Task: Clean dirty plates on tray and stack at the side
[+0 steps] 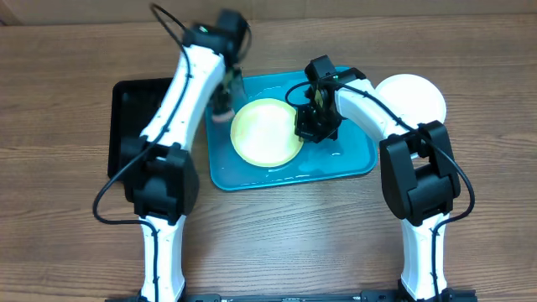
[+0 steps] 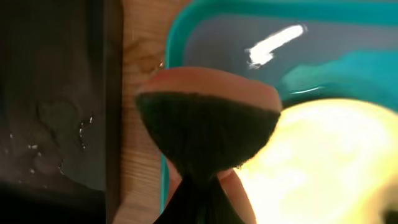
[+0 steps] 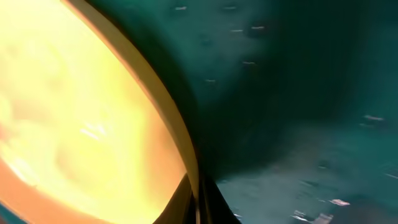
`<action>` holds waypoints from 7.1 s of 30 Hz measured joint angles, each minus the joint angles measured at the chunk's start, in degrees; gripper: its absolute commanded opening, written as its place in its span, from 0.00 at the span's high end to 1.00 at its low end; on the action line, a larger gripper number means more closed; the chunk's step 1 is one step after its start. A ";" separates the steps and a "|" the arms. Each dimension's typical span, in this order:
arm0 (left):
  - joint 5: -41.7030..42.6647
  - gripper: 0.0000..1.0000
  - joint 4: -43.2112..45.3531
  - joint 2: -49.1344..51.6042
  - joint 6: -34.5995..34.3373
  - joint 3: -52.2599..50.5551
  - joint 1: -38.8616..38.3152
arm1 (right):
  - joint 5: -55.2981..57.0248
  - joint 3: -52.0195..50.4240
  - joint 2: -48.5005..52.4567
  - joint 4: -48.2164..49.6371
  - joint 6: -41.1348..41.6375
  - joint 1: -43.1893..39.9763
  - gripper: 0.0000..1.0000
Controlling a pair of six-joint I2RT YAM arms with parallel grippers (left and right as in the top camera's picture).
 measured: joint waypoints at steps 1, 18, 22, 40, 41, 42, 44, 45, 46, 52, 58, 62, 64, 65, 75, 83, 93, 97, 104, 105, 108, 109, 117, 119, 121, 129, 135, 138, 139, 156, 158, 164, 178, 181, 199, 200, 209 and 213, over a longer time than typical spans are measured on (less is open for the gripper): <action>0.87 0.96 -0.39 -0.02 0.09 0.85 0.26 | 1.60 0.00 -0.37 -0.48 -0.11 -0.04 0.96; 9.92 0.96 6.86 -0.02 0.42 -11.39 0.44 | 56.72 0.09 -21.97 -16.24 14.82 9.86 0.96; 10.88 0.96 8.46 -0.02 0.42 -13.22 0.44 | 69.77 0.07 -21.55 -22.88 22.77 14.91 0.96; 11.78 0.96 9.18 -0.02 0.42 -13.60 0.44 | 88.37 0.02 -21.55 -32.06 42.42 23.26 0.96; 11.80 0.96 9.18 -0.02 0.42 -13.60 0.44 | 86.58 0.02 -21.55 -31.08 42.34 22.16 0.96; 11.80 0.96 9.20 -0.02 0.42 -13.60 0.44 | 85.31 0.02 -21.55 -30.25 42.14 21.44 0.96; 11.82 0.96 9.18 -0.02 0.42 -13.62 0.44 | 80.74 0.02 -21.55 -26.21 39.63 18.32 0.96; 11.80 0.96 9.22 -0.02 0.42 -13.62 0.44 | 77.57 -0.02 -21.55 -22.88 36.74 16.13 0.96; 11.80 0.96 9.22 -0.02 0.42 -13.62 0.44 | 74.75 -0.02 -21.55 -20.33 34.36 14.29 0.96; 11.80 0.96 9.35 -0.02 0.42 -13.62 0.44 | 49.22 -0.07 -21.51 -6.34 14.29 0.22 0.96; 11.80 0.96 9.35 -0.02 0.42 -13.62 0.44 | 25.77 -0.07 -21.51 -2.89 4.76 -15.93 0.96; 11.80 0.96 9.35 -0.02 0.42 -13.62 0.44 | 18.56 -0.74 -21.46 0.11 2.84 -26.29 0.96; 11.80 0.96 9.35 -0.02 0.42 -13.62 0.44 | 17.03 -1.75 -21.22 1.46 2.51 -30.99 0.96; 11.80 0.96 9.33 -0.02 0.42 -13.62 0.44 | 16.06 -2.58 -20.79 2.29 2.36 -33.33 0.96; 11.80 0.96 9.20 -0.02 0.42 -13.49 0.61 | 10.69 -7.58 -10.80 4.24 0.37 -39.12 0.90; 6.54 0.96 -7.80 0.20 0.42 1.95 2.23 | 8.94 -7.26 -10.38 0.59 -0.94 -37.79 0.00; -0.70 0.96 -17.46 -1.36 0.17 17.33 8.22 | 5.81 0.44 -13.66 -5.88 -1.92 -36.04 0.00; -1.38 0.96 -17.29 -1.44 0.17 14.53 13.20 | 5.44 1.22 -17.07 -5.88 -3.15 -32.17 0.00; -1.51 0.96 -9.07 -1.44 1.03 0.07 22.64 | 4.90 1.49 -17.77 -4.52 -4.68 -25.73 0.00; -1.29 0.96 -6.82 -1.44 1.53 -2.23 23.41 | 4.79 1.49 -17.77 -4.17 -4.81 -25.20 0.00; -0.70 0.72 -0.74 -1.44 2.91 -8.74 23.85 | 4.79 1.49 -17.77 -3.67 -5.01 -23.85 0.00; -0.48 0.56 1.42 -1.44 3.37 -11.06 23.65 | 4.76 1.49 -17.77 -3.65 -5.03 -23.39 0.00; -0.09 0.00 5.42 -1.44 5.11 -17.33 22.82 | 4.81 1.49 -17.77 -3.78 -6.05 -22.14 0.00; -0.11 0.00 3.54 -1.44 5.18 -16.87 22.82 | 4.83 1.49 -17.77 -3.87 -6.36 -22.14 0.00; -0.24 0.00 -0.79 -1.44 5.16 -14.82 22.82 | 4.79 1.49 -17.77 -4.57 -6.56 -22.14 0.00; -0.72 0.00 -15.69 -4.68 4.98 3.61 21.75 | 4.83 4.11 -19.37 -10.05 -7.69 -22.10 0.00; -0.92 0.00 -17.14 -19.21 4.98 8.87 15.63 | 4.85 6.38 -29.55 -14.69 -9.31 -22.05 0.00; -0.70 0.00 -17.25 -26.43 4.98 9.94 12.11 | 4.83 7.30 -36.87 -18.03 -9.64 -22.03 0.00; -0.70 0.00 -17.35 -28.22 4.98 10.16 11.52 | 4.81 7.52 -39.28 -19.45 -9.70 -22.05 0.00; -0.72 0.00 -17.53 -31.56 4.98 10.03 11.06 | 2.14 7.82 -50.12 -30.47 -9.70 -22.05 0.00; -0.72 0.00 -17.53 -31.56 4.98 10.03 11.06 | 2.16 7.82 -50.12 -30.03 -9.73 -22.05 0.00; -0.72 0.00 -17.53 -31.56 4.98 10.03 11.06 | 3.45 7.82 -50.12 -27.32 -9.88 -22.03 0.00; -0.72 0.00 -17.51 -31.56 4.98 9.99 11.06 | 9.22 -23.41 -68.37 17.77 -16.74 -22.01 0.00; -0.72 0.00 -17.53 -31.56 4.98 9.99 11.06 | 9.40 -36.41 -78.40 29.22 -17.90 -21.99 0.00; -0.72 0.00 -17.53 -31.56 4.98 9.99 11.06 | 9.81 -86.62 -115.23 60.74 -19.12 -22.01 0.00; -0.72 0.00 -17.53 -31.56 4.98 9.99 11.06 | 9.79 -87.91 -116.26 61.24 -19.12 -21.99 0.00; -0.72 0.00 -17.55 -31.56 4.98 9.99 11.06 | 9.99 -95.30 -124.23 57.55 -19.10 -22.01 0.00; -0.72 0.00 -17.53 -31.56 4.98 9.99 11.06 | 10.45 -95.30 -125.63 54.18 -19.15 -22.01 0.00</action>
